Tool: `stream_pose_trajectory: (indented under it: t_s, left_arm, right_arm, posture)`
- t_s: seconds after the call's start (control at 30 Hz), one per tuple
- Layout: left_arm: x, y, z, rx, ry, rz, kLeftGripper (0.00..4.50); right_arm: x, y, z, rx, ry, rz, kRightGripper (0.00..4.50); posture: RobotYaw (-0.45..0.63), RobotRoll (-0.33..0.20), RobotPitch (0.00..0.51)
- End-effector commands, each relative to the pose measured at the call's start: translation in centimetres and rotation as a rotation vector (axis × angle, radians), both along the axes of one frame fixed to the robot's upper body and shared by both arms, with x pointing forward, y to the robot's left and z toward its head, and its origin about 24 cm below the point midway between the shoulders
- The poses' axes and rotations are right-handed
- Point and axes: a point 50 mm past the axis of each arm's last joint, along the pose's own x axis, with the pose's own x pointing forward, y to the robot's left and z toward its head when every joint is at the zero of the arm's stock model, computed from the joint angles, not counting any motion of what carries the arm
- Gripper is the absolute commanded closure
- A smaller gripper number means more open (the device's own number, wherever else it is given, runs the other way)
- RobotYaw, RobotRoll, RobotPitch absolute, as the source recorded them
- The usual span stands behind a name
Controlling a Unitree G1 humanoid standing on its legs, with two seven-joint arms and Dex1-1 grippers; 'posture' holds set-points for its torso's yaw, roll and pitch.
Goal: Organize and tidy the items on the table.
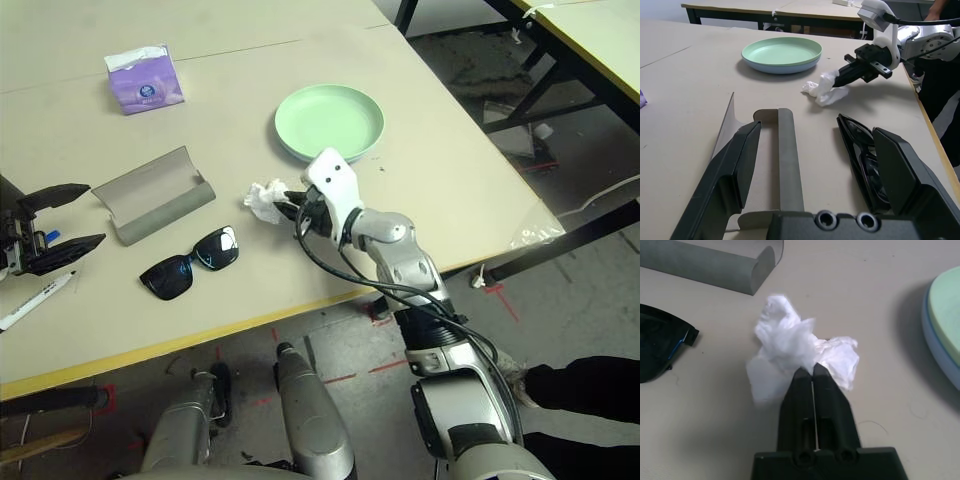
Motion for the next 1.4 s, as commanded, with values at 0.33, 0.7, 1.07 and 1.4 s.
stream_pose_trajectory:
  t_s: [0.33,0.7,1.07,1.4]
  left_arm:
    - [-0.4,0.0,-0.5,-0.008,0.004,0.01,0.0]
    - [-0.6,0.1,-0.4,-0.007,0.0,0.019,0.0]
    - [-1.9,0.6,-0.2,-0.005,-0.001,0.058,0.0]
    - [-1.6,0.6,-0.4,-0.006,0.008,0.058,0.0]
  right_arm:
    - [2.0,-1.2,4.2,0.122,-0.083,-0.079,4.48]
    - [6.9,-5.2,9.0,0.072,-0.256,-0.348,4.48]
    - [8.4,-6.3,6.1,-0.013,-0.172,-0.462,3.15]
    - [7.9,-6.9,9.0,0.001,-0.238,-0.412,0.03]
  posture:
    - [-0.24,0.0,0.275]
    - [-0.21,0.0,0.279]
    - [-0.18,0.0,0.285]
    - [-0.2,0.0,0.284]
